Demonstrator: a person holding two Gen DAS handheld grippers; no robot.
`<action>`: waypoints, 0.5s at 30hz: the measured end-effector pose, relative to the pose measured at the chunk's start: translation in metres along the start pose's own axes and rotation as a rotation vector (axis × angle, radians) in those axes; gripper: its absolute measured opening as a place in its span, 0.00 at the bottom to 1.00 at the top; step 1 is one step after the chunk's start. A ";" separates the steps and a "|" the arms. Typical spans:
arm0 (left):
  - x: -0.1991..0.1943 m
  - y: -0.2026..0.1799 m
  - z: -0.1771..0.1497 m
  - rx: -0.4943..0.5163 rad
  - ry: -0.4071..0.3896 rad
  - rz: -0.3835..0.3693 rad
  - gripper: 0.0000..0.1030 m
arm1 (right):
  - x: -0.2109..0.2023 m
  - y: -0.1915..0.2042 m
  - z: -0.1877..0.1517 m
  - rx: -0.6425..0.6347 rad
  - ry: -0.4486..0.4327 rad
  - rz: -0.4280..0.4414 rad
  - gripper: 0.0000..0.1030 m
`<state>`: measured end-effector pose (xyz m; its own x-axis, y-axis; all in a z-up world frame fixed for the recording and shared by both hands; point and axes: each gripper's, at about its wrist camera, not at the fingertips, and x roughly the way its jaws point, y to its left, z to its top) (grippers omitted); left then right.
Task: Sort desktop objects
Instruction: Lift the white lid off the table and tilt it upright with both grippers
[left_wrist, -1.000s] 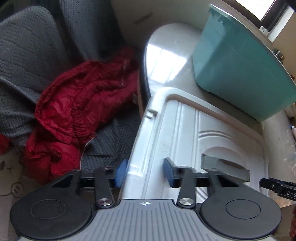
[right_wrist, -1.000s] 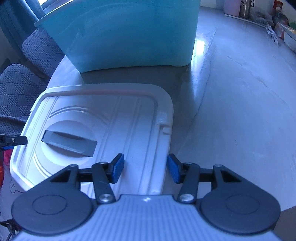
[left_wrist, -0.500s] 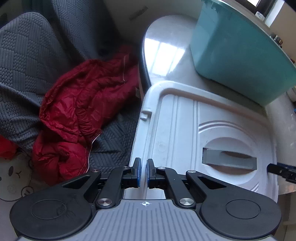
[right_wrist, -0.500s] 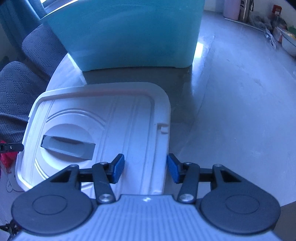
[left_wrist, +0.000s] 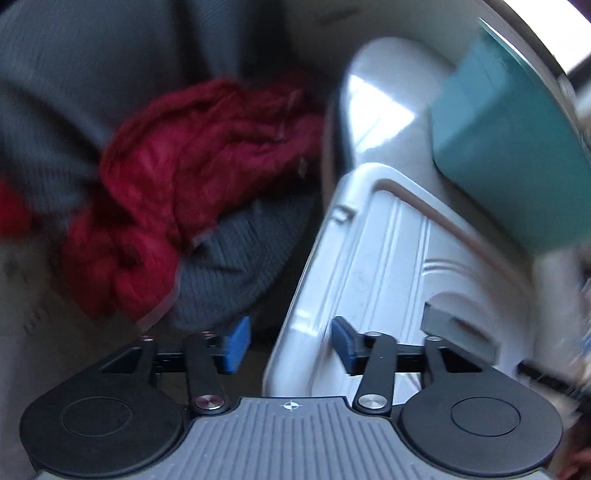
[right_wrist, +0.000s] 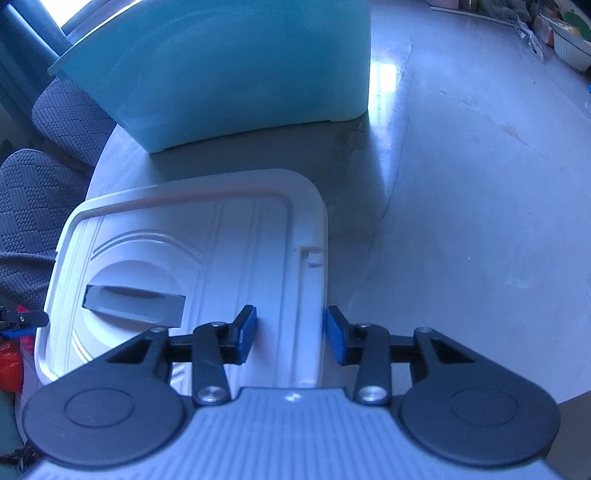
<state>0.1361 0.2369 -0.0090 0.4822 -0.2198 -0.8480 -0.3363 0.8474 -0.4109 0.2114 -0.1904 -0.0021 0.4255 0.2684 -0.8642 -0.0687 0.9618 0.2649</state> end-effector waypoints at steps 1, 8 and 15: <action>0.000 0.011 -0.003 -0.073 0.004 -0.048 0.58 | 0.000 0.000 0.000 -0.003 0.000 -0.001 0.40; 0.024 0.054 -0.032 -0.313 0.026 -0.304 0.60 | -0.001 0.002 -0.001 -0.025 0.005 -0.007 0.40; 0.063 0.064 -0.055 -0.503 0.021 -0.558 0.61 | 0.000 0.003 -0.001 -0.035 0.006 -0.007 0.41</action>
